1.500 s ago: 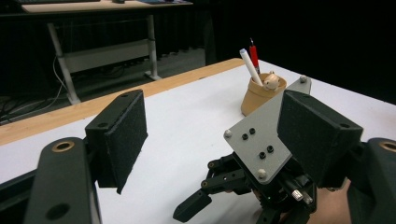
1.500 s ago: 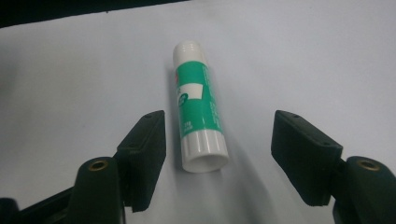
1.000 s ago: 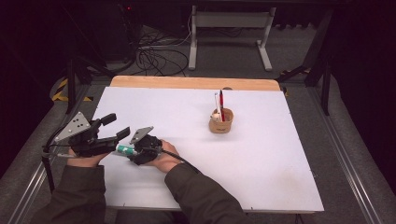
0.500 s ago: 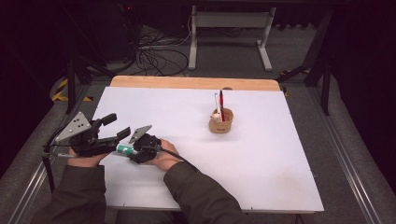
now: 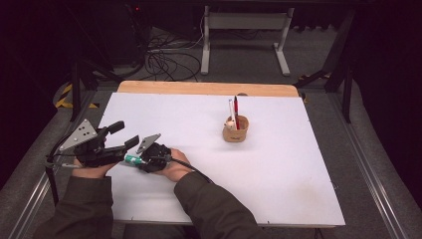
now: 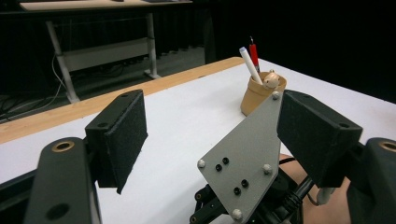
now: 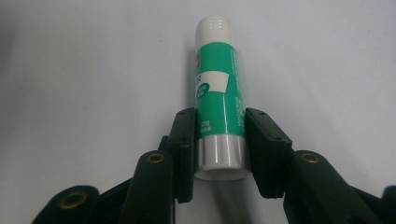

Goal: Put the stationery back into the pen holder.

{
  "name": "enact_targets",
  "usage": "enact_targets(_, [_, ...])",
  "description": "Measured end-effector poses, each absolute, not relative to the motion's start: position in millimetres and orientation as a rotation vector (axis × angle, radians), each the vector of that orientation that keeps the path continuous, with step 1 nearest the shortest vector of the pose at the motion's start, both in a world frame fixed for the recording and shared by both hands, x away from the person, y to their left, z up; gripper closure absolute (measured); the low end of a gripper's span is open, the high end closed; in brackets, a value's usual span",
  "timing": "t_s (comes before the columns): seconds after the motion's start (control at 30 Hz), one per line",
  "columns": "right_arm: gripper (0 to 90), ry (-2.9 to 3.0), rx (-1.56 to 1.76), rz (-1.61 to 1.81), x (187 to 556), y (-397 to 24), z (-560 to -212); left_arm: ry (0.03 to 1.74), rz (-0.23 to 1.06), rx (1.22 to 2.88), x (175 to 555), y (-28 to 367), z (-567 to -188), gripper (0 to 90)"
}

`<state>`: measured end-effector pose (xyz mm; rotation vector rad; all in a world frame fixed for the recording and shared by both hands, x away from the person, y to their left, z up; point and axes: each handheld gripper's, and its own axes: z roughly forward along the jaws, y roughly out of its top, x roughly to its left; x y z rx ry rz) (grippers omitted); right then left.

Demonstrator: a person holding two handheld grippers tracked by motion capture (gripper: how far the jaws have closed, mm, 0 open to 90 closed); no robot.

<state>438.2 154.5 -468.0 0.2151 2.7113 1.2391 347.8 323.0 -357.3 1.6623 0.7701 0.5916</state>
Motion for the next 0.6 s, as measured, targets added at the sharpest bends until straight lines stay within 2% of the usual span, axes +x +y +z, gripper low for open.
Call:
enact_targets(0.37, [66.2, 2.700, 0.233, 1.240, 436.1, 153.5, -467.8, 0.784, 0.589, 1.659, 348.5, 323.1, -359.4, 25.4])
enact_targets(0.6, [66.2, 2.607, 0.361, 1.332, 437.5, 132.4, -461.0, 0.781, 0.592, 1.663, 348.3, 323.4, -359.9, 25.5])
